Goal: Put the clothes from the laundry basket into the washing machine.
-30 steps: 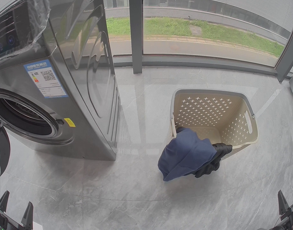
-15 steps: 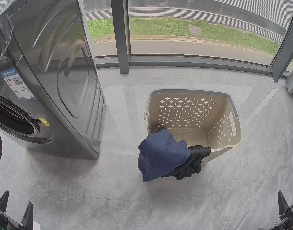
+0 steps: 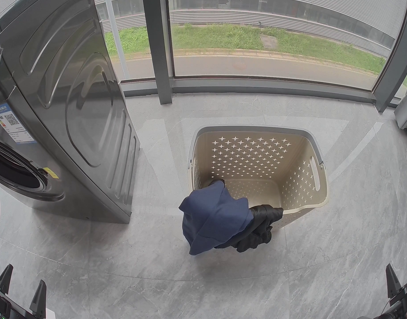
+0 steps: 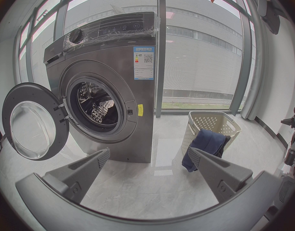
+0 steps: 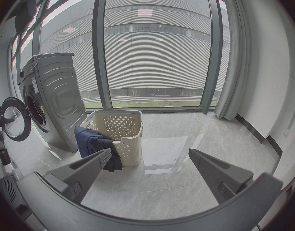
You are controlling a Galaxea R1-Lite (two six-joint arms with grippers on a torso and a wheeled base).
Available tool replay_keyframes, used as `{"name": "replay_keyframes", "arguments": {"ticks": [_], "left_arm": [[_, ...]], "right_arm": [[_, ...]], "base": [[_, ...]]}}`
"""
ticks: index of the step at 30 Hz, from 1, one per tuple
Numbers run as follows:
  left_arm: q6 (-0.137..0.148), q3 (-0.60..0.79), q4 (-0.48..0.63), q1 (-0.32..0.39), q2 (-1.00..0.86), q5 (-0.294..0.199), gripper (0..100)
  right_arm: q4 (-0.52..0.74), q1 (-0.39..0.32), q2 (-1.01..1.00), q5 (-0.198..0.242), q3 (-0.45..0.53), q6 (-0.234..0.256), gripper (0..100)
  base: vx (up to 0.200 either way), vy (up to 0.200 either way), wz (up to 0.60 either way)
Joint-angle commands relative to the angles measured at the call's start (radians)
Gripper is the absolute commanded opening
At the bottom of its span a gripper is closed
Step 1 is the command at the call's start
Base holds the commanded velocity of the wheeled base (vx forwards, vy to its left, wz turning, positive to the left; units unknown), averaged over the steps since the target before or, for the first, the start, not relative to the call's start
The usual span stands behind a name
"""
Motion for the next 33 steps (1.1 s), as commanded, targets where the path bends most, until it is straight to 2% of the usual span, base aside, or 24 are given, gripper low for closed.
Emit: {"name": "replay_keyframes", "arguments": {"ticks": [1,7,16,18,33], "left_arm": [[0.0,0.018,0.0,0.0,-0.016,0.0,100],[0.001,0.018,0.0,0.002,-0.016,-0.001,100],[0.003,0.018,0.0,0.0,-0.016,-0.003,100],[0.004,0.018,0.0,0.0,-0.016,-0.004,100],[0.0,0.018,-0.002,0.0,-0.016,-0.003,100]], "right_arm": [[0.0,0.0,-0.016,0.0,0.016,0.0,100],[0.0,0.0,-0.016,0.0,0.016,0.0,100],[0.0,0.002,-0.016,-0.002,0.016,0.015,100],[0.0,0.002,-0.016,-0.002,0.016,0.017,100],[0.0,0.002,-0.016,0.0,0.016,0.003,100]], "base": [[0.0,-0.2,0.0],[0.0,-0.2,0.0],[0.0,0.0,0.0],[-0.2,0.0,0.0],[-0.013,0.0,0.0]]}}
